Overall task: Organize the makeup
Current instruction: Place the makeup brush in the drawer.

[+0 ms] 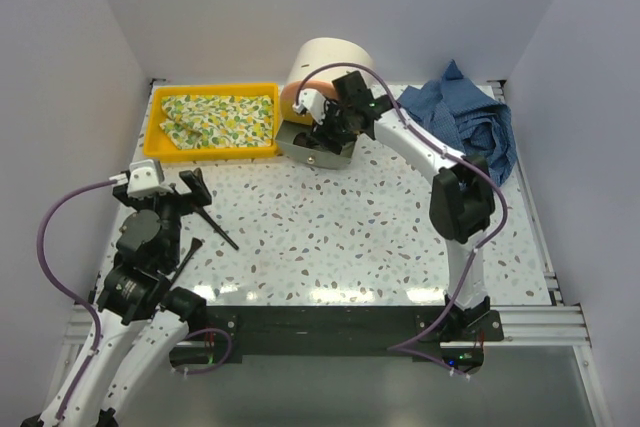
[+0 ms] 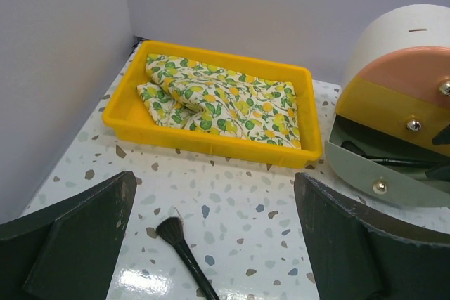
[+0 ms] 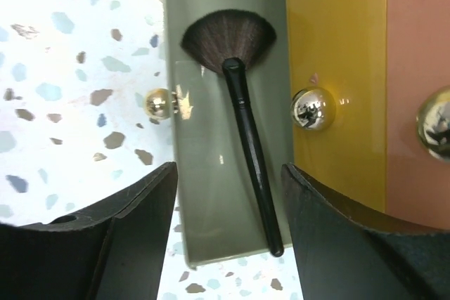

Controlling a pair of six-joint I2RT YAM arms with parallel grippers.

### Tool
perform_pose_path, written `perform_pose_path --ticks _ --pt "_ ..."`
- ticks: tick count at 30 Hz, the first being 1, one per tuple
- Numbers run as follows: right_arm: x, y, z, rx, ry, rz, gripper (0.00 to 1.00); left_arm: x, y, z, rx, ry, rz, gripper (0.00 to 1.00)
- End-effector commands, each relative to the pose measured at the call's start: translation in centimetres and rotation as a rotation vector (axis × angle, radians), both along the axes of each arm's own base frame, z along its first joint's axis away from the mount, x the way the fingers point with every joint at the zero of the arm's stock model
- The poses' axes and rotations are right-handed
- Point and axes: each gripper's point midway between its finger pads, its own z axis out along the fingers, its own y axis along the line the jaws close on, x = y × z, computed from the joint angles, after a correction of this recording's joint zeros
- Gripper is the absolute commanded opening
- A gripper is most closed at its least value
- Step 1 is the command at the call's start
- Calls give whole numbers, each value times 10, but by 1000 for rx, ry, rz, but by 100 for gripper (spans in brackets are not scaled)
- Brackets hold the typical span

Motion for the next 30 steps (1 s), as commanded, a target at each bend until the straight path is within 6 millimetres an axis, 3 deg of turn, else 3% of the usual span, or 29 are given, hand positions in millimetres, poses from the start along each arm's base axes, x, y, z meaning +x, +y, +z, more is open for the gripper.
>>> perform_pose_path --ticks 1,8,9,10,12,14,16,17,18,20,21,30 --pt "-28 14 79 202 -29 29 63 8 -9 -1 -8 -1 -33 100" --pt "-96 21 111 398 111 118 62 20 -27 -13 -2 57 -107 100" --pt "-107 18 102 401 145 118 63 21 -31 -15 -5 65 -126 100" --pt "-118 17 114 432 137 146 65 22 -35 -18 -4 76 -140 100" --pt "-135 12 104 436 181 157 66 25 -42 -23 -11 103 -170 100" --pt "-152 6 108 444 203 170 69 28 -48 -30 -26 131 -189 100" --pt "-164 -2 100 426 234 158 70 29 -55 -38 -48 164 -215 100" --pt "-169 -6 105 433 222 160 72 30 -59 -45 -77 187 -224 100" --pt "-175 -11 96 423 241 154 73 28 -65 -51 -94 212 -246 100" --pt "-184 -15 100 437 224 166 74 27 -72 -64 -148 255 -260 100" --pt "-188 -18 91 432 244 159 75 26 -75 -73 -167 285 -270 100" --pt "-205 -23 71 484 284 177 77 13 -76 -134 -383 493 -123 100"
